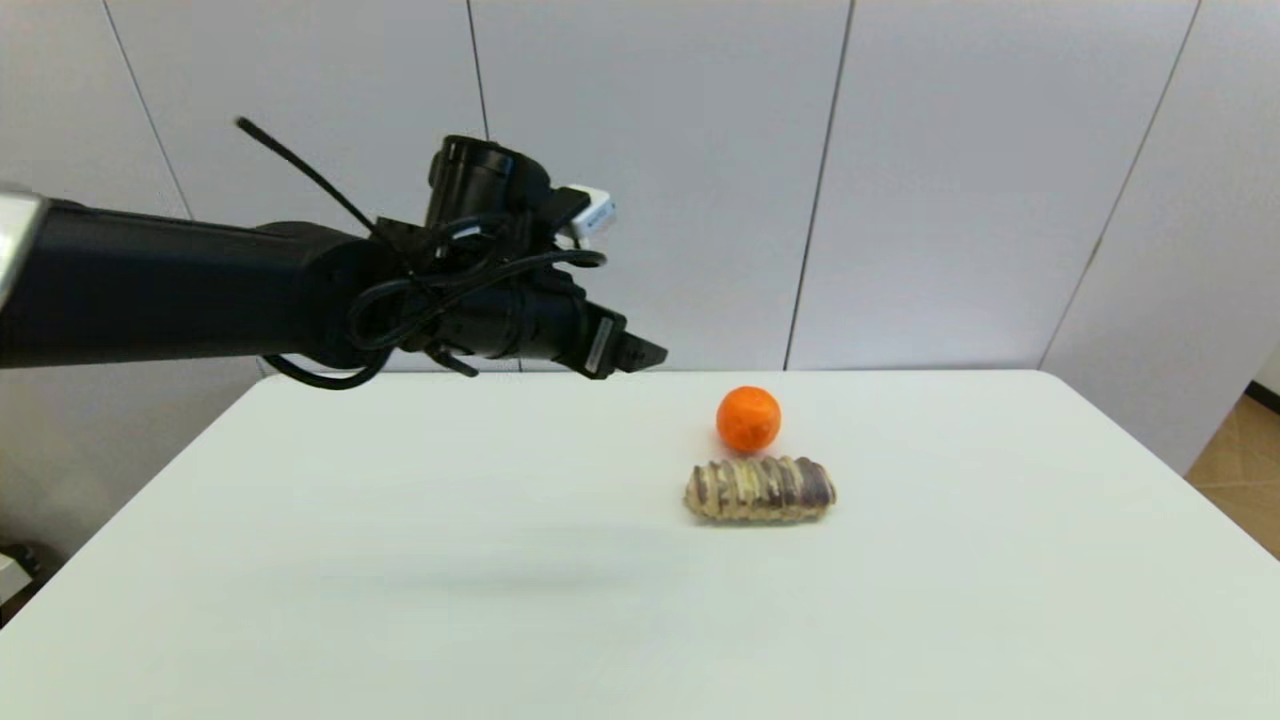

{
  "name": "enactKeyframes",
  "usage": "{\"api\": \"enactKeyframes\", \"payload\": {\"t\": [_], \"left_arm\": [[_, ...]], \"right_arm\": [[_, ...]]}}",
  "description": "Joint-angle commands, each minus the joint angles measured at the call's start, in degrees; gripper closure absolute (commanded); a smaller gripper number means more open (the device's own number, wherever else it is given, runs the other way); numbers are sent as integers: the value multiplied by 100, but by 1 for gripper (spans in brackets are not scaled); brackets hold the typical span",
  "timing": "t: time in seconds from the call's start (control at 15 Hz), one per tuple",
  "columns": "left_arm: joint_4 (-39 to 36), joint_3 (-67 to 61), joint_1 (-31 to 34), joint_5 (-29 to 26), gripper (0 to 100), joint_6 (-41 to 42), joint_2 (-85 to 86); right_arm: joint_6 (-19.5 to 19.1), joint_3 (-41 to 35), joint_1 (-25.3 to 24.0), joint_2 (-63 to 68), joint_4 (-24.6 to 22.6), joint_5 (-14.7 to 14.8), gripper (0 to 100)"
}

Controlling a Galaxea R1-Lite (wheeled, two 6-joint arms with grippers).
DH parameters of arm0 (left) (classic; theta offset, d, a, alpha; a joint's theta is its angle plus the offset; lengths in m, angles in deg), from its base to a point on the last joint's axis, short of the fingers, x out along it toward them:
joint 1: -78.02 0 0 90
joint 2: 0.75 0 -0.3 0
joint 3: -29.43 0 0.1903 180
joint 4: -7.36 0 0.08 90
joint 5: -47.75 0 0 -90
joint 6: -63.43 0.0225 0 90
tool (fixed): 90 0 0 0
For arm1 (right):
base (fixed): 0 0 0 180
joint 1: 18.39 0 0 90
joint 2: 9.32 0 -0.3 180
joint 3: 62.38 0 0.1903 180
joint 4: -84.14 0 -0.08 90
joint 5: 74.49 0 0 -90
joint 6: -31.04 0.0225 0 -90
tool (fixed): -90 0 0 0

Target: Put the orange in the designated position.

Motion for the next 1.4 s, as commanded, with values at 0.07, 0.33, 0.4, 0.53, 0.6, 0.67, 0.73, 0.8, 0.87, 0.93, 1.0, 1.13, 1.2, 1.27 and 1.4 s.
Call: {"api": "enactKeyframes", "payload": {"t": [0.07, 0.33, 0.4, 0.53, 0.6, 0.67, 0.73, 0.8, 0.87, 0.93, 1.0, 1.13, 1.2, 1.27, 1.4], "left_arm": [[15, -255, 38, -3, 0, -34, 505], [138, -299, 47, 15, 0, -34, 654], [138, -334, 64, 41, 0, -34, 724], [138, -501, 117, 120, 0, -43, 891], [138, -624, 126, 147, 0, -78, 1006], [138, -756, 143, 156, 0, -113, 1111], [129, -940, 161, 164, 0, -166, 1261], [129, -1046, 161, 182, 0, -184, 1375], [129, -1151, 170, 235, 0, -210, 1498], [129, -1274, 196, 296, 0, -236, 1638], [129, -1424, 231, 314, 0, -254, 1779], [120, -1731, 310, 314, 0, -245, 2060], [120, -1811, 337, 314, 0, -254, 2139], [120, -1872, 363, 314, 0, -254, 2192], [120, -1934, 381, 314, 0, -245, 2298]], "right_arm": [[0, 0, 0, 7, 0, 0, 0], [0, 0, 0, 7, 0, 0, 0], [0, 0, 0, 7, 0, 0, 0], [0, 0, 0, 7, 0, 0, 0], [0, 0, 0, 7, 0, 0, 0], [0, 0, 0, 7, 0, 0, 0], [0, 0, 0, 7, 0, 0, 0], [0, 0, 0, 7, 0, 0, 0], [0, 0, 0, 7, 0, -9, 0], [0, 0, 0, 7, 0, 0, 0], [0, 0, 0, 7, 0, 0, 0], [0, 0, 0, 7, 0, 0, 0], [0, 0, 0, 7, 0, -9, 0], [0, 0, 0, 7, 0, 0, 0], [0, 0, 0, 7, 0, -9, 0]]}}
